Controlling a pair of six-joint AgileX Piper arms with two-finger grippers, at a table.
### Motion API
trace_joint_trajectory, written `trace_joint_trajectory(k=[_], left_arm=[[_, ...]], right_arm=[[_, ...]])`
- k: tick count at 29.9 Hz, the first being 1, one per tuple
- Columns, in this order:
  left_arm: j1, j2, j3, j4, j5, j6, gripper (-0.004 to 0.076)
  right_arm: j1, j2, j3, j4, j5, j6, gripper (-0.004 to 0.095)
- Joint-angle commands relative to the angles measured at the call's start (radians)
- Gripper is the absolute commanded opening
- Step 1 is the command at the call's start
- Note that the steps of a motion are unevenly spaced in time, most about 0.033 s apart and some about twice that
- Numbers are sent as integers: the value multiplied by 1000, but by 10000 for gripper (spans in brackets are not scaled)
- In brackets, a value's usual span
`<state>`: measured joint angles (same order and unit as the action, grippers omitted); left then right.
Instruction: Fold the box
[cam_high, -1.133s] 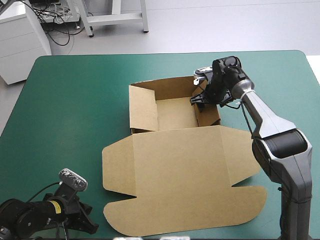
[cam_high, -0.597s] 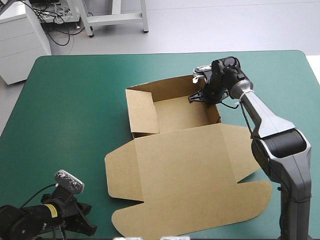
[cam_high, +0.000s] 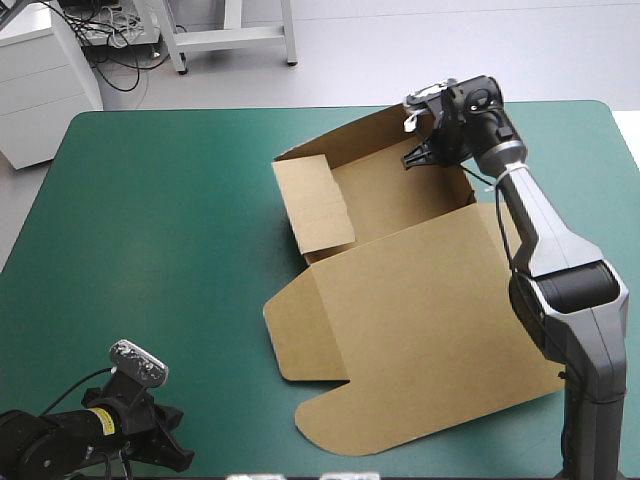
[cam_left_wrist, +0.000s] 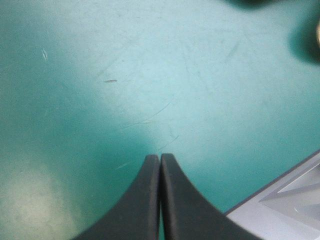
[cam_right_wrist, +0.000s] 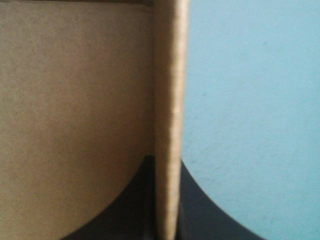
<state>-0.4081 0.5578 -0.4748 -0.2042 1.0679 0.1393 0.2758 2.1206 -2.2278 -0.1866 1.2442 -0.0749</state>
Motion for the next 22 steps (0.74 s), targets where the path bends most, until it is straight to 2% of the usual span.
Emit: trace_joint_trajectory(k=[1, 14, 22], left_arm=[[-4, 4, -23, -21, -34, -7, -32], [-4, 4, -23, -25, -36, -9, -32], [-4, 4, -23, -25, -36, -9, -32]], right_arm=[[-95, -64, -74, -37, 3, -2, -23], [-496, -64, -67, 72, 3, 18, -23], [-655, -64, -52, 143, 3, 18, -23]])
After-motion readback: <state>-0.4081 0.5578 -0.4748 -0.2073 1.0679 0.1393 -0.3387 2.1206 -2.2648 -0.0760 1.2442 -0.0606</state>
